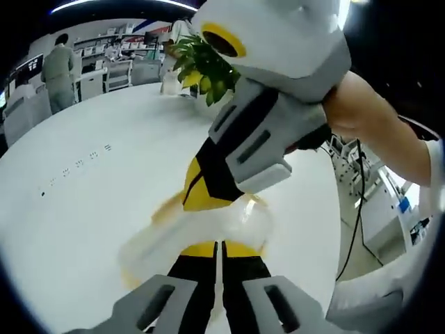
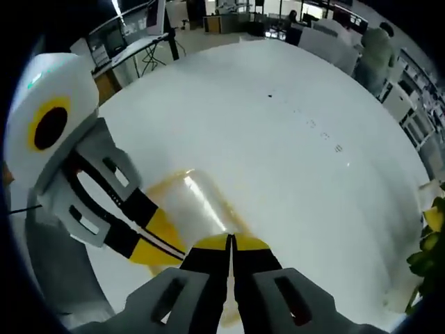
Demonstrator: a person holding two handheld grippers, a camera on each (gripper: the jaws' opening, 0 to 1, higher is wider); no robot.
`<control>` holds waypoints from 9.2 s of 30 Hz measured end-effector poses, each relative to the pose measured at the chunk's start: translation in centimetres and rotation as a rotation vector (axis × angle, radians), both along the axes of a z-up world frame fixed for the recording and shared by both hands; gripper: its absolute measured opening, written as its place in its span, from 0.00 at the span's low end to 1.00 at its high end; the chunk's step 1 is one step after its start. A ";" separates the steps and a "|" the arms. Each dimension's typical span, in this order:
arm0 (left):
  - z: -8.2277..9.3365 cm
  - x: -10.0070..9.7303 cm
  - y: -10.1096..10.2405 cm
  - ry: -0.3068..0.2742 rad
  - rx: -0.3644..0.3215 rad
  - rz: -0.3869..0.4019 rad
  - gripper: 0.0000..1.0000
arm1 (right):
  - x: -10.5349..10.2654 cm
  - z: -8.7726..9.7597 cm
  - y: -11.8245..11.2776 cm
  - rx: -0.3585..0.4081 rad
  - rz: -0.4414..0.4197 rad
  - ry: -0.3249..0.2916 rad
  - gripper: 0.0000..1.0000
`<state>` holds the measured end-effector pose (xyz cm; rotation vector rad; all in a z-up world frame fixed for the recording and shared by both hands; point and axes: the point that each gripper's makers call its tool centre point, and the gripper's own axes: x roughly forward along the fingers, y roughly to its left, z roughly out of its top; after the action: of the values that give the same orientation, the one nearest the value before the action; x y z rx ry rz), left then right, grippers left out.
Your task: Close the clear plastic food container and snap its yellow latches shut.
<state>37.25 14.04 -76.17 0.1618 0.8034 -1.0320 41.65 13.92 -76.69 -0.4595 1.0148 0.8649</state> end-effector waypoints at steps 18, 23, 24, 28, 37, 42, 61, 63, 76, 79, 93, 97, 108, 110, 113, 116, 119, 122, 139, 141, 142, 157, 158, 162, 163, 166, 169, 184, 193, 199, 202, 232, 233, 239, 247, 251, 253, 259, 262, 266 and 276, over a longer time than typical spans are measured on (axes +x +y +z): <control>0.3 -4.7 -0.6 0.037 -0.038 -0.083 0.00 | 3.4 -0.7 -0.6 -0.011 -0.073 -0.046 0.00; 0.1 -5.6 -0.5 0.057 -0.050 -0.081 0.00 | 3.1 -1.0 -0.7 -0.014 -0.075 -0.035 0.00; -0.1 -5.8 -0.5 0.061 -0.049 -0.084 0.00 | 3.1 -1.0 -0.7 -0.012 -0.076 -0.033 0.00; -1.3 -6.1 -0.1 0.055 -0.015 -0.087 0.00 | 3.0 -0.9 -0.7 -0.012 -0.075 -0.034 0.00; -3.7 -5.9 0.7 0.034 0.052 -0.090 0.00 | 3.0 -0.8 -0.8 -0.010 -0.078 -0.044 0.00; -3.4 -5.8 0.1 0.021 0.006 -0.073 0.00 | 3.0 -0.8 -0.9 -0.006 -0.086 -0.045 0.00; 1.8 -3.3 -0.3 -0.313 -0.036 -0.199 0.24 | 1.3 1.7 0.5 0.016 0.225 -0.016 0.18; 1.5 -3.3 -0.6 -0.348 -0.016 -0.258 0.29 | 1.0 1.5 0.6 0.003 0.260 0.008 0.22; -0.3 -2.1 -0.7 -0.507 0.154 -0.446 0.32 | 0.6 -0.9 0.2 -0.134 0.401 0.119 0.33; -0.5 -1.9 -0.8 -0.537 0.183 -0.464 0.31 | 0.0 -0.9 0.3 -0.147 0.431 0.133 0.34; -0.9 -2.1 -1.3 -0.566 0.229 -0.493 0.32 | -0.9 -1.3 0.6 -0.253 0.470 0.241 0.33; -1.3 -2.8 -1.6 -0.572 0.246 -0.539 0.31 | -1.1 -1.6 0.9 -0.258 0.482 0.291 0.34; -1.5 -2.9 -1.5 -0.610 0.313 -0.538 0.30 | -1.3 -1.5 0.7 -0.270 0.546 0.274 0.32; -1.6 -3.1 -1.5 -0.620 0.316 -0.530 0.29 | -1.7 -1.4 0.2 -0.257 0.540 0.275 0.32; -1.6 -3.0 -1.4 -0.614 0.318 -0.526 0.29 | -1.7 -1.5 0.3 -0.259 0.543 0.271 0.32; -1.6 -3.0 -1.4 -0.607 0.316 -0.524 0.28 | -1.9 -1.5 0.4 -0.275 0.547 0.273 0.32; -1.6 -3.0 -1.3 -0.605 0.300 -0.519 0.28 | -2.0 -1.5 0.5 -0.288 0.546 0.276 0.32; -1.6 -3.0 -1.3 -0.605 0.286 -0.516 0.28 | -2.1 -1.5 0.5 -0.297 0.548 0.276 0.32; -1.7 -3.0 -1.3 -0.622 0.302 -0.519 0.27 | -1.4 -1.6 0.8 -0.311 0.535 0.273 0.32; -1.2 -2.4 -1.6 -0.701 0.312 -0.532 0.25 | -1.1 -1.7 0.9 -0.316 0.535 0.274 0.32; -1.0 -3.3 -0.8 -0.664 0.307 -0.527 0.25 | -0.9 -1.6 1.0 -0.317 0.536 0.273 0.32; -1.7 -2.9 -1.4 -0.657 0.315 -0.521 0.26 | -1.3 -1.6 0.7 -0.278 0.524 0.300 0.31; -1.7 -2.9 -1.4 -0.659 0.318 -0.523 0.26 | -1.4 -1.6 0.7 -0.276 0.532 0.306 0.31; -1.8 -2.9 -1.4 -0.660 0.322 -0.523 0.26 | -1.7 -1.6 0.7 -0.277 0.544 0.329 0.31; -1.8 -2.9 -1.4 -0.661 0.320 -0.523 0.26 | -1.7 -1.7 0.7 -0.277 0.548 0.332 0.31; -1.8 -2.8 -1.4 -0.663 0.327 -0.523 0.26 | -1.9 -1.7 0.7 -0.270 0.566 0.348 0.31; -2.1 -2.8 -1.5 -0.675 0.335 -0.522 0.26 | -2.1 -2.1 0.1 -0.258 0.583 0.378 0.30; -1.8 -2.9 -1.3 -0.672 0.331 -0.511 0.26 | -2.2 -2.3 0.6 -0.222 0.577 0.380 0.31; -1.9 -2.9 -1.3 -0.675 0.335 -0.509 0.26 | -2.4 -2.1 1.1 -0.219 0.580 0.364 0.31; -1.8 -3.0 -1.3 -0.677 0.336 -0.505 0.26 | -1.7 -1.9 1.6 -0.103 0.565 0.304 0.31; -1.8 -3.0 -1.3 -0.672 0.340 -0.498 0.27 | -2.3 -1.6 1.2 -0.091 0.555 0.275 0.31; -1.3 -3.0 -1.5 -0.616 0.337 -0.432 0.28 | -1.6 -0.6 0.6 -0.008 0.380 0.019 0.31; -1.3 -3.1 -1.5 -0.616 0.339 -0.435 0.28 | -1.6 -0.6 0.5 -0.002 0.352 0.026 0.31; -1.5 -2.8 -0.3 -0.609 0.385 -0.434 0.30 | -0.9 -0.2 -0.3 0.001 0.335 -0.009 0.31; -1.1 -1.9 1.5 -0.584 0.407 -0.411 0.39 | -0.9 1.5 -0.7 0.082 0.305 -0.031 0.34; -0.3 -1.7 1.5 -0.575 0.370 -0.388 0.43 | -1.1 2.1 -0.7 0.087 0.315 -0.051 0.35; -0.2 -1.6 1.7 -0.576 0.369 -0.394 0.44 | -1.1 2.1 -0.8 0.089 0.316 -0.058 0.36; -0.3 -1.1 2.7 -0.547 0.370 -0.384 0.70 | -1.5 2.1 -0.9 0.129 0.299 -0.059 0.40; -0.1 -0.9 3.0 -0.541 0.367 -0.381 0.71 | -1.6 2.1 -1.1 0.136 0.295 -0.072 0.44; 0.3 -0.4 3.2 -0.537 0.342 -0.371 0.77 | -2.2 2.4 -1.3 0.145 0.319 -0.096 0.53; 0.6 1.1 4.9 -0.529 0.377 -0.383 0.80 | -3.1 2.2 -2.3 0.178 0.333 -0.099 0.64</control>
<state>38.30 18.96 -75.61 0.9010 0.4781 -1.1136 38.57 11.60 -74.49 -0.5221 0.7729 1.2072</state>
